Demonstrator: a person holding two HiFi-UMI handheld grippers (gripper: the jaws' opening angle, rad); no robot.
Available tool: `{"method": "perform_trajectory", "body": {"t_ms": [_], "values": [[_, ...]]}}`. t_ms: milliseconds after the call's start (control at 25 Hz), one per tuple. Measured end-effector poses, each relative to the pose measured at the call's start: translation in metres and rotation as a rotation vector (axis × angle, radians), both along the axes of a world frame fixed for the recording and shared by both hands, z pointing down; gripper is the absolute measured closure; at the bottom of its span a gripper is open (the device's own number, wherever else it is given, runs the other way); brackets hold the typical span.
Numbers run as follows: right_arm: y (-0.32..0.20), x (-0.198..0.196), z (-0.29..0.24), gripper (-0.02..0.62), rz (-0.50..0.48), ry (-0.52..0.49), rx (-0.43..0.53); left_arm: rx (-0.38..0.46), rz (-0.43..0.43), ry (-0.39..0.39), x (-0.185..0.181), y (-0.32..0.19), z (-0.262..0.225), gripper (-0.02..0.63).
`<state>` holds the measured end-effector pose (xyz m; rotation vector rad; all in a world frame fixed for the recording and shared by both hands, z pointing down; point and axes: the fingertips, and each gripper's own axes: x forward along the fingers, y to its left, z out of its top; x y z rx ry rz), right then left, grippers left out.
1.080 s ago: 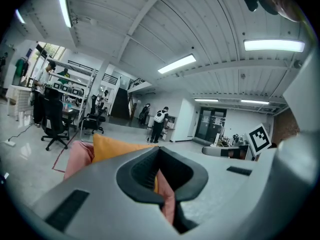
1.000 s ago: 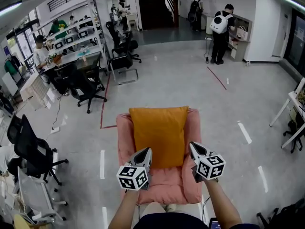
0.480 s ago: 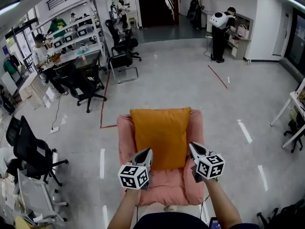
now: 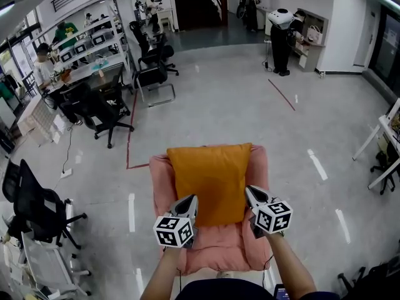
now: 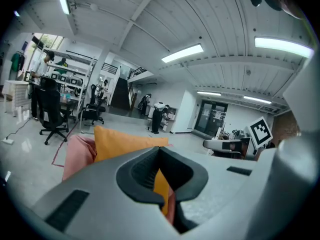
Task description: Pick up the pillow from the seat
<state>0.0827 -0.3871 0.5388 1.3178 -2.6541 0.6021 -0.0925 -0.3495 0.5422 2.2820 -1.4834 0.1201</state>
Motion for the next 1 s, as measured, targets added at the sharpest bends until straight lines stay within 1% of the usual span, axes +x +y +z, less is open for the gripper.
{"method": "perform_trajectory", "body": {"t_ms": [120,320,520,640,800,840,880,920,960,1000], "values": [[-0.011,-0.001,0.005,0.575,0.003,-0.001,-0.007,-0.01,-0.014,-0.007,-0.005,-0.012,0.007,0.601],[-0.028,-0.008,0.016,0.574,0.001,-0.015,-0.031,-0.03,-0.003,0.0,-0.014,-0.031,0.016,0.6],[-0.05,-0.013,0.029,0.572,0.008,-0.018,-0.054,-0.021,-0.014,-0.001,-0.024,-0.055,0.022,0.6],[-0.061,-0.014,0.034,0.572,0.005,-0.024,-0.069,-0.031,-0.024,0.001,-0.03,-0.068,0.026,0.598],[-0.077,-0.018,0.043,0.571,0.012,-0.023,-0.079,-0.048,-0.027,0.005,-0.038,-0.085,0.035,0.579],[-0.08,-0.019,0.046,0.57,0.014,-0.027,-0.084,-0.05,-0.025,0.006,-0.039,-0.089,0.038,0.566],[-0.084,-0.019,0.048,0.562,0.014,-0.036,-0.09,-0.052,-0.021,0.006,-0.04,-0.093,0.04,0.541],[-0.088,-0.02,0.051,0.537,0.011,-0.046,-0.098,-0.056,-0.018,0.005,-0.04,-0.097,0.043,0.516],[-0.091,-0.022,0.054,0.491,0.007,-0.056,-0.107,-0.061,-0.018,0.005,-0.041,-0.102,0.046,0.5],[-0.094,-0.023,0.057,0.475,0.006,-0.06,-0.116,-0.067,-0.02,0.006,-0.043,-0.105,0.049,0.484]]}}
